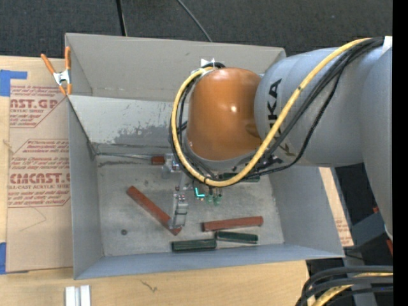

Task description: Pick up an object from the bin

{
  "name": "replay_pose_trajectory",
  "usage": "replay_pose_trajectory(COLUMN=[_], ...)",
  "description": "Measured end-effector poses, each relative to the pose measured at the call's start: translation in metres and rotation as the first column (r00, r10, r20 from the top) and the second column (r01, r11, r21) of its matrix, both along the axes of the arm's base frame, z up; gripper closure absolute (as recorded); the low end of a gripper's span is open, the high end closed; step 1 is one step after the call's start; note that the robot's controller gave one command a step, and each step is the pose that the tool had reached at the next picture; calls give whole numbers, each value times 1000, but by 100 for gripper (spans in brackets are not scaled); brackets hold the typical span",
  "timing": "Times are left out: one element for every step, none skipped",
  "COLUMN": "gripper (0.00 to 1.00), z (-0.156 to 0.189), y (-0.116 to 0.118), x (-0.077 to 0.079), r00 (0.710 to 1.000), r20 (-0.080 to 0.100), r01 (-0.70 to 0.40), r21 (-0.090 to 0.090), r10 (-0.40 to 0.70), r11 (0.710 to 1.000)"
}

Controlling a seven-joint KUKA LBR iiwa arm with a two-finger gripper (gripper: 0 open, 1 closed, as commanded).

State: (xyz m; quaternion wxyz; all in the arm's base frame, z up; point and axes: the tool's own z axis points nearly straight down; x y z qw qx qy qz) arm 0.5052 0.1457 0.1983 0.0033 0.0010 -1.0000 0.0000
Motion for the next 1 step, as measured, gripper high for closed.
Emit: replay_pose_trajectory(gripper=[0], z=[4], y=[-1], x=[2], r00=[1000], r20=[7], r01=[1], r21=[1], r10=[-1], r11=[1000])
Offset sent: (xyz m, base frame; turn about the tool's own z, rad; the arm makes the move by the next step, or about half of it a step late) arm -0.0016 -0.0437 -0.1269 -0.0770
